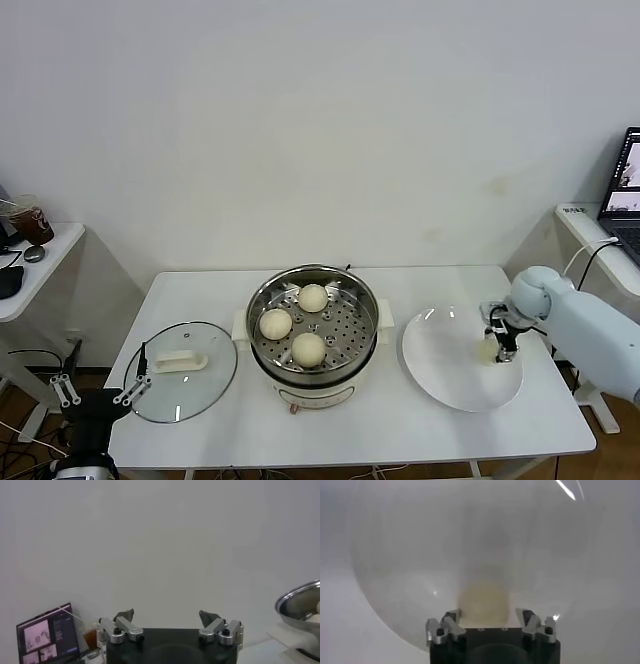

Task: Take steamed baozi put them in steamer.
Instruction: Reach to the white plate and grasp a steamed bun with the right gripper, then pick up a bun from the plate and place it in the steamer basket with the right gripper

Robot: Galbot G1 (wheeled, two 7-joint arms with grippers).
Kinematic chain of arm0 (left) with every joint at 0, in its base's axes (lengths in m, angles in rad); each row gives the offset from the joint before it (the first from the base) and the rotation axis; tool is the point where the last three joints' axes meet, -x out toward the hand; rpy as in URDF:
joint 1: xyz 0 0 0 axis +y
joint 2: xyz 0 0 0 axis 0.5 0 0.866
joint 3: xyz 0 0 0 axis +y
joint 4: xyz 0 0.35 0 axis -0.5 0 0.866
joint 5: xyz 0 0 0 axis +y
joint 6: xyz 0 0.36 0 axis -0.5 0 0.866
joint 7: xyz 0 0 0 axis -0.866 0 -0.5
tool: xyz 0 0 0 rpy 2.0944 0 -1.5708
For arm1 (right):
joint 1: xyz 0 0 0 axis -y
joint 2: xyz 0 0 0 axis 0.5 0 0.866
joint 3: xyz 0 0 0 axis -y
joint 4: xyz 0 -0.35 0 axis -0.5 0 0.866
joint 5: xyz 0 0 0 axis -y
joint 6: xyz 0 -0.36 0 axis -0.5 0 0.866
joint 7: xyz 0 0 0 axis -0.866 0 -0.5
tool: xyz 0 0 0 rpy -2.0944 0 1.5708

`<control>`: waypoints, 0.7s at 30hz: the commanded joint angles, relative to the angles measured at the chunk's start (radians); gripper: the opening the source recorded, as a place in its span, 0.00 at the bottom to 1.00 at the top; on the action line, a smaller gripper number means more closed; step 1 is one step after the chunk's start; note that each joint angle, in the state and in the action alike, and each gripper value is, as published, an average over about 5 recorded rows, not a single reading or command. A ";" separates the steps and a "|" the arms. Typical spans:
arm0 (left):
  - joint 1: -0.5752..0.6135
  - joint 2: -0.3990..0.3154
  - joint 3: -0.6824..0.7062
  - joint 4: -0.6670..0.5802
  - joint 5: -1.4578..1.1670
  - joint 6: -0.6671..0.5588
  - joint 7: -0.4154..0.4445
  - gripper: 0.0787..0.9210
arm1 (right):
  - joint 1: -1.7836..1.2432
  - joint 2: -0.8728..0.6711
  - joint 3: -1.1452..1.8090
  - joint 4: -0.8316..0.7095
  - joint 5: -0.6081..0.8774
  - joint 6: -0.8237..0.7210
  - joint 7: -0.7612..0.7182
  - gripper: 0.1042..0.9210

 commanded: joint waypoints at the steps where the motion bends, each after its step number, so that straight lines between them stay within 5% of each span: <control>1: 0.001 0.000 0.000 -0.001 -0.001 0.000 0.000 0.88 | -0.006 0.014 0.003 -0.014 0.003 -0.001 -0.016 0.49; 11: 0.001 0.003 0.000 -0.004 -0.003 0.000 0.000 0.88 | 0.217 -0.122 -0.197 0.188 0.200 -0.073 -0.084 0.39; 21: -0.014 0.021 0.019 0.007 -0.013 -0.001 0.007 0.88 | 0.896 -0.113 -0.688 0.490 0.634 -0.214 -0.071 0.41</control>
